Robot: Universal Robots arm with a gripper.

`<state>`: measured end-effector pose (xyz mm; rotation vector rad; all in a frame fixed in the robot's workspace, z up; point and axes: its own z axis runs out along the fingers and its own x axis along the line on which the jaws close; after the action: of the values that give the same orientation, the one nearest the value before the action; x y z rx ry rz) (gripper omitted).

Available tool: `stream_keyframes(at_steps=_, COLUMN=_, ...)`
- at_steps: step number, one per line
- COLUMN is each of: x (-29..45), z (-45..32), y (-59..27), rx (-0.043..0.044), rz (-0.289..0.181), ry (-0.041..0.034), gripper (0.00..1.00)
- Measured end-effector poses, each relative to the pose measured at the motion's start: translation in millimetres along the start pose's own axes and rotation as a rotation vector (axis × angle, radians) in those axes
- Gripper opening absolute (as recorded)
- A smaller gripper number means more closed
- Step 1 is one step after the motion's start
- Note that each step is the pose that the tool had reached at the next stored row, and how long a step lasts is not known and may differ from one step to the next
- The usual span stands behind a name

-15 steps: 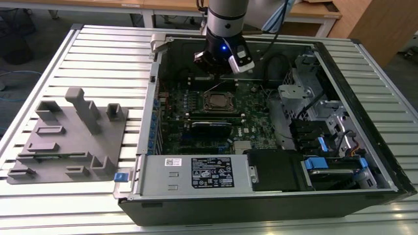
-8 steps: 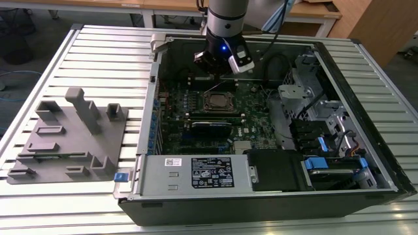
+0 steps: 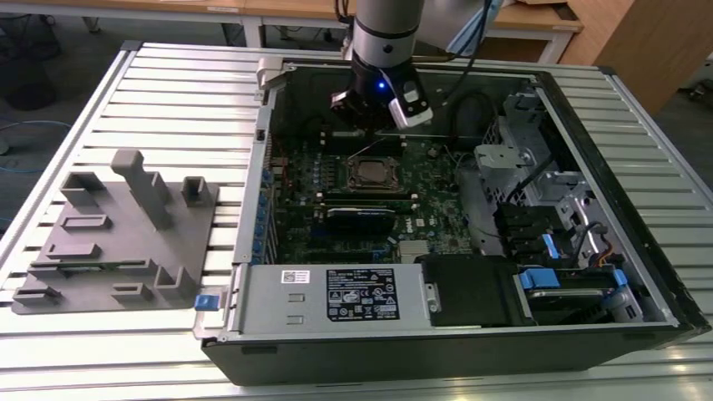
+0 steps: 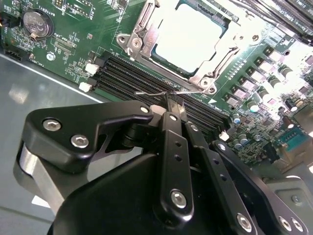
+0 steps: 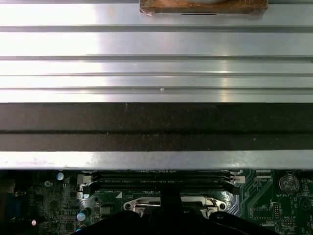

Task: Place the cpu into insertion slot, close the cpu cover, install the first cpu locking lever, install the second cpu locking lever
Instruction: 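Install the first cpu locking lever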

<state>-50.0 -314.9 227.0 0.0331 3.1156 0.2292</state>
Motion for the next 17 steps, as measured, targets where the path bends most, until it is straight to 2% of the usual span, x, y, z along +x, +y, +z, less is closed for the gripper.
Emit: stream_keyframes(at_steps=17, x=-6.7, z=7.2, y=1.1, rx=0.0011, rz=0.001, ry=-0.0001, gripper=0.11)
